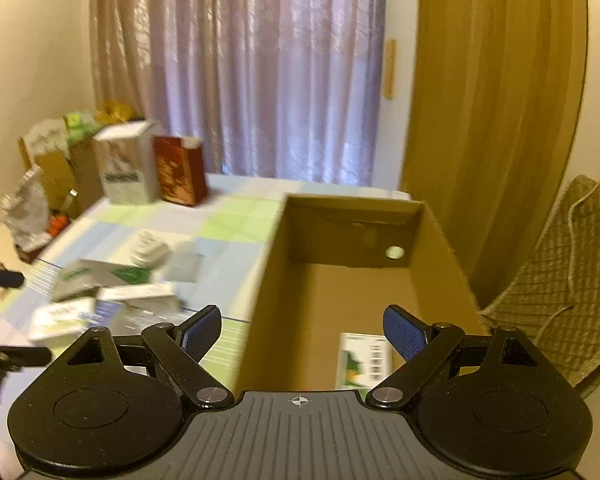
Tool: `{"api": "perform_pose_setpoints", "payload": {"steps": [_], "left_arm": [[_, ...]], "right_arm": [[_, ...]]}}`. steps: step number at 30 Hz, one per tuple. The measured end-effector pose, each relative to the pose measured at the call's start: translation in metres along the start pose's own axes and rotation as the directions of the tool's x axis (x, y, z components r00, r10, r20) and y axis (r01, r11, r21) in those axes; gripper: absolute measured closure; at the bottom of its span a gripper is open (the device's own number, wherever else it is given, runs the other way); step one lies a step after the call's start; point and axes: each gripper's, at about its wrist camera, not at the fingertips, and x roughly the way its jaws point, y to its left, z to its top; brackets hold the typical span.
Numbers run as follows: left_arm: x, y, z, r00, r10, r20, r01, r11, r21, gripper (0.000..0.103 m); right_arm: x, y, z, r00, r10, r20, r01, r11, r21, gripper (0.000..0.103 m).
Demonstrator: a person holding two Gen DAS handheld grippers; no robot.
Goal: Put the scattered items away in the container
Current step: 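Move both tools back over the remaining items on the table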
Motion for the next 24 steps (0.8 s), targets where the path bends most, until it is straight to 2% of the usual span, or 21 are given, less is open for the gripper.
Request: {"api": "perform_pose_setpoints", "payload": {"steps": [6, 10, 17, 24], "left_arm": [[-0.023, 0.028, -0.031, 0.997, 0.081, -0.011, -0.082, 0.993, -0.090, 0.001], [-0.034, 0.044, -0.048, 0.992, 0.120, -0.027, -0.123, 0.984, -0.125, 0.001], [-0.040, 0.069, -0.063, 0.986, 0.128, -0.109, -0.145, 0.975, -0.169, 0.001], [-0.037, 0.089, -0.076, 0.987, 0.105, -0.125, -0.120, 0.986, -0.119, 0.001]], "right_arm": [[-0.018, 0.046, -0.006, 0.997, 0.076, 0.002, -0.076, 0.997, -0.020, 0.010], [-0.020, 0.073, -0.016, 0.993, 0.112, -0.028, -0.113, 0.993, -0.032, 0.010], [-0.011, 0.111, -0.038, 0.985, 0.136, -0.110, -0.140, 0.990, -0.032, 0.010], [-0.001, 0.139, -0.042, 0.978, 0.143, -0.151, -0.154, 0.986, -0.068, 0.010]]}}
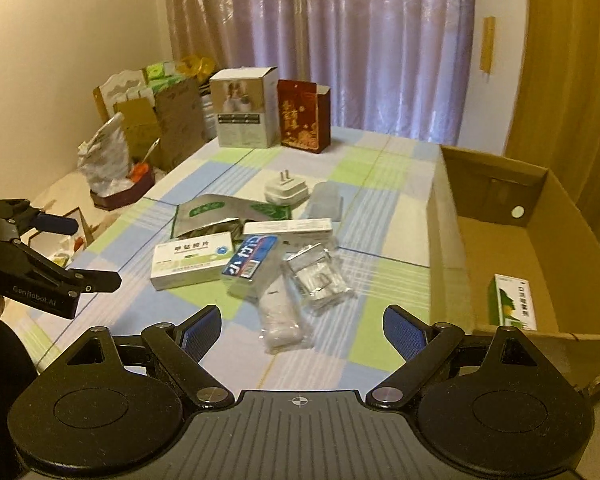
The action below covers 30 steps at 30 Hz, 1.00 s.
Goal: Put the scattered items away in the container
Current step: 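Move both tools back over the remaining items on the table, then grasp the blue floss box with the right tool while the left tool grasps the white Mecobalamin box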
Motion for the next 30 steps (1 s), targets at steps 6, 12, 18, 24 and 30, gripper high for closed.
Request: {"api": "perform_pose_setpoints", "payload": {"steps": [6, 12, 18, 24, 30], "left_arm": [[0.011, 0.014, -0.002, 1.000, -0.021, 0.009, 0.020, 0.998, 0.064, 0.001], [0.030, 0.029, -0.002, 0.998, -0.061, 0.007, 0.059, 0.991, 0.117, 0.001], [0.061, 0.042, -0.005, 0.995, -0.097, -0.020, 0.099, 0.981, 0.168, 0.001], [0.097, 0.049, -0.007, 0.991, -0.124, -0.045, 0.131, 0.964, 0.233, 0.001], [0.134, 0.057, -0.009, 0.985, -0.158, -0.073, 0.172, 0.953, 0.251, 0.001]], "right_arm": [[0.021, 0.015, 0.007, 0.999, -0.015, -0.032, 0.014, 1.000, -0.023, 0.010], [0.048, 0.031, 0.013, 0.998, -0.024, -0.060, 0.022, 0.999, -0.033, 0.010], [0.080, 0.045, 0.019, 0.996, -0.021, -0.091, 0.017, 0.999, -0.046, 0.010], [0.115, 0.051, 0.022, 0.992, -0.029, -0.122, 0.027, 0.999, -0.019, 0.010], [0.146, 0.055, 0.023, 0.989, -0.026, -0.143, 0.026, 1.000, -0.001, 0.010]]}}
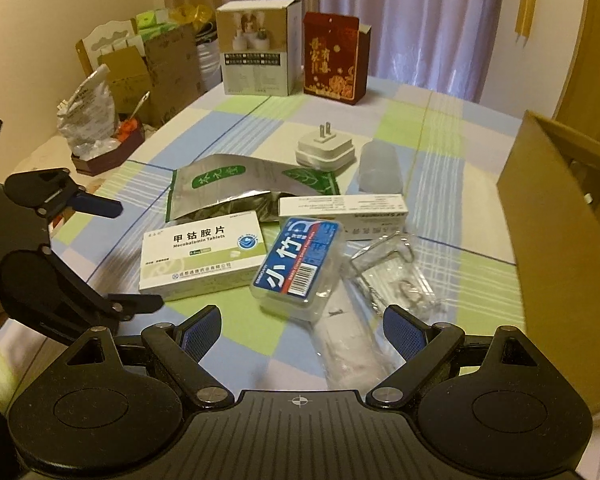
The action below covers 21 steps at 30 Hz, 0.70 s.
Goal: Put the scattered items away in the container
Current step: 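Grasp the blue floss box with the right tool while the left tool grasps the white Mecobalamin box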
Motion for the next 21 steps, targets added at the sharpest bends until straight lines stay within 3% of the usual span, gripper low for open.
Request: {"api": "perform_pose_setpoints", "payload": {"steps": [8, 13, 21], "left_arm": [[0.027, 0.009, -0.003, 0.998, -0.067, -0.011, 0.067, 0.998, 0.011, 0.004], [0.034, 0.015, -0.003, 0.994, -0.112, -0.017, 0.110, 0.991, -0.071, 0.024], [0.013, -0.006, -0.006, 0.993, -0.099, -0.065, 0.094, 0.993, -0.076, 0.034]], "right_arm": [[0.029, -0.005, 0.008, 1.000, -0.011, -0.008, 0.011, 1.000, 0.012, 0.010], [0.042, -0.006, 0.013, 1.000, -0.014, -0.007, 0.014, 1.000, 0.021, 0.010], [0.068, 0.002, 0.020, 0.997, -0.075, -0.009, 0.075, 0.997, 0.011, 0.010]]}}
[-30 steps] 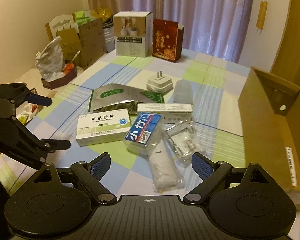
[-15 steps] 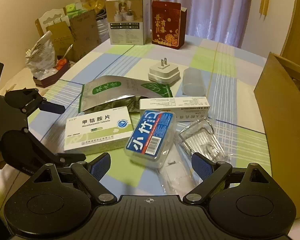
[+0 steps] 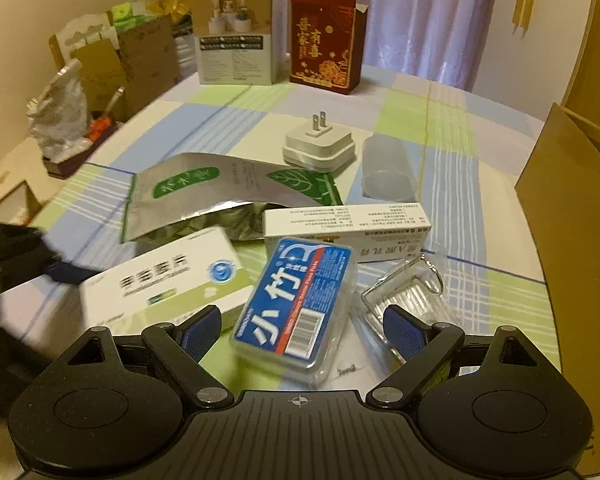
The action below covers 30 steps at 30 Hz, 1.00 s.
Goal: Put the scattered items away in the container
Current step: 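Grasp the blue floss box with the right tool while the left tool grasps the white Mecobalamin box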
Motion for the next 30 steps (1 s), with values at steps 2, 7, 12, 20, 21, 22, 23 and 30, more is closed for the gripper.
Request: {"api": "perform_pose_setpoints", "payload": {"steps": [2, 7, 12, 20, 21, 22, 23, 30], "left_arm": [[-0.005, -0.004, -0.003, 1.000, -0.006, -0.006, 0.006, 1.000, -0.013, 0.034], [-0.010, -0.010, -0.006, 1.000, -0.002, 0.005, 0.002, 1.000, -0.024, 0.034], [-0.012, -0.009, -0.001, 0.999, 0.024, 0.025, -0.024, 0.999, -0.031, 0.026], [0.000, -0.012, 0.020, 0.998, 0.050, 0.036, -0.049, 0.998, -0.037, 0.025], [0.002, -0.012, 0.022, 0.998, 0.055, 0.036, -0.054, 0.998, -0.035, 0.025], [0.005, -0.013, 0.024, 0.998, 0.058, 0.033, -0.057, 0.998, -0.033, 0.025], [0.008, -0.013, 0.026, 0.998, 0.061, 0.028, -0.060, 0.998, -0.032, 0.025], [0.017, -0.017, 0.028, 0.997, 0.071, -0.017, -0.072, 0.997, -0.042, 0.034]], "right_arm": [[0.007, 0.002, 0.001, 1.000, -0.020, -0.004, 0.020, 1.000, 0.002, 0.010], [0.016, 0.002, 0.002, 0.999, -0.039, -0.006, 0.039, 0.999, 0.002, 0.021], [0.011, -0.002, 0.000, 1.000, -0.023, -0.011, 0.023, 1.000, -0.010, 0.037], [-0.023, -0.016, -0.016, 1.000, 0.014, -0.010, -0.014, 1.000, 0.019, 0.040], [-0.028, -0.018, -0.020, 1.000, 0.027, -0.016, -0.026, 0.999, 0.023, 0.040], [-0.034, -0.020, -0.024, 0.999, 0.043, -0.024, -0.043, 0.999, 0.022, 0.040], [-0.039, -0.021, -0.029, 0.998, 0.059, -0.034, -0.059, 0.998, 0.015, 0.040], [-0.070, -0.025, -0.059, 0.993, 0.096, -0.068, -0.097, 0.995, -0.026, 0.040]]}}
